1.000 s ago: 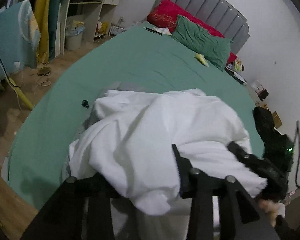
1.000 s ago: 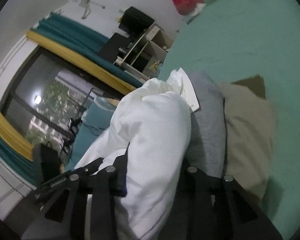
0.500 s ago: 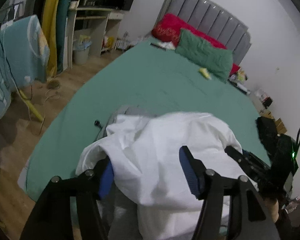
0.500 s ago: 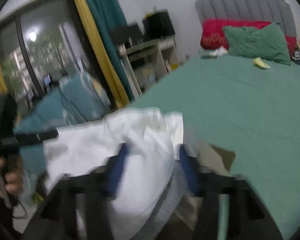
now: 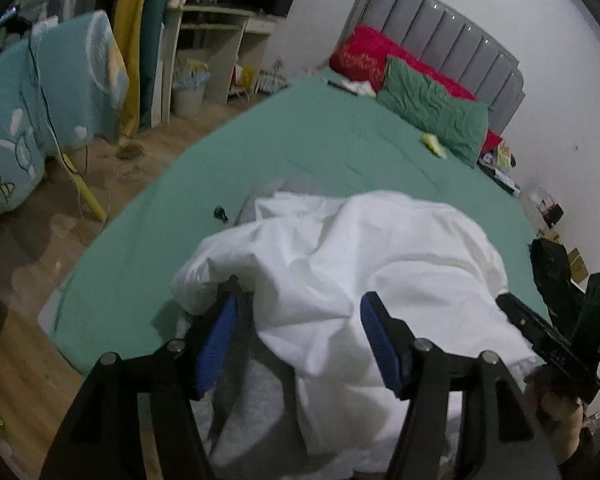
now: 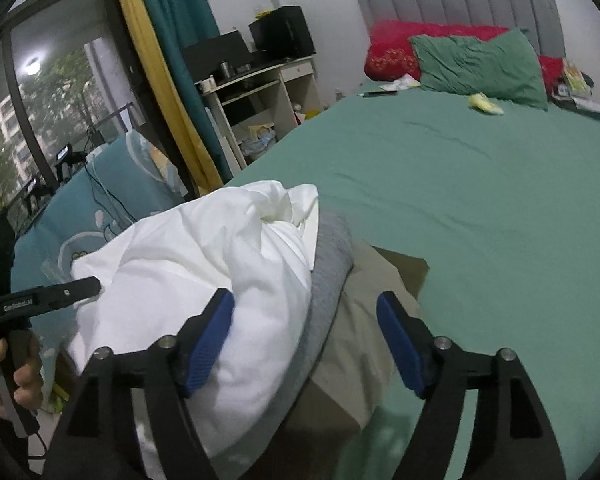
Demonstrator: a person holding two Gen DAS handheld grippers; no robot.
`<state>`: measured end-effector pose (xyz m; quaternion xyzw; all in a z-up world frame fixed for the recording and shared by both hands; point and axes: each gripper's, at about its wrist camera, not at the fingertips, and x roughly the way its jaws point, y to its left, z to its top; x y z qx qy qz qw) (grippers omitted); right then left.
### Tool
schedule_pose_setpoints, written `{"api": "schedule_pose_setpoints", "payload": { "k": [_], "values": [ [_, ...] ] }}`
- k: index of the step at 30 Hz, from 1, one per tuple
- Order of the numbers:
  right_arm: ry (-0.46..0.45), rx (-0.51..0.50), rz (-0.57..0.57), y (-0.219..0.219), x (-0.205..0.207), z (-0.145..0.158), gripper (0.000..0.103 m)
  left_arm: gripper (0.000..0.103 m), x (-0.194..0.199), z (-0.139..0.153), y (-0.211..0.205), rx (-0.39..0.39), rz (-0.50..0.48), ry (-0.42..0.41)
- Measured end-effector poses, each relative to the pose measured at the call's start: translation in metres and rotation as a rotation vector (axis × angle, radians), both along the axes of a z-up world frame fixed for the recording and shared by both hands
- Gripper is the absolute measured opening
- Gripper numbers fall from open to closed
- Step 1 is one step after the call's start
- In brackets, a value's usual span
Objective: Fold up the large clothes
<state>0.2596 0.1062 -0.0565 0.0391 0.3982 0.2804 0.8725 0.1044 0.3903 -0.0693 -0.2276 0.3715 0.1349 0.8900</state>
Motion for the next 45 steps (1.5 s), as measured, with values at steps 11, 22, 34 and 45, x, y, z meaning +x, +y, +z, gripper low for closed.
{"api": "schedule_pose_setpoints", "payload": {
  "k": [11,22,34,45],
  "values": [
    [0.049,-0.001,-0.002,-0.043,-0.046,0.016,0.081,0.07,-0.045,0.047,-0.05,0.189,0.078,-0.094],
    [0.057,0.01,-0.07,-0.109,-0.085,0.031,0.082,0.083,-0.064,0.064,-0.112,0.217,0.025,-0.121],
    [0.044,-0.018,-0.141,-0.198,-0.129,0.055,0.088,0.095,-0.069,0.083,-0.196,0.223,-0.053,-0.182],
    [-0.013,-0.014,-0.272,-0.287,-0.164,0.092,0.09,0.097,-0.058,0.109,-0.27,0.289,-0.11,-0.196]
  ]
}}
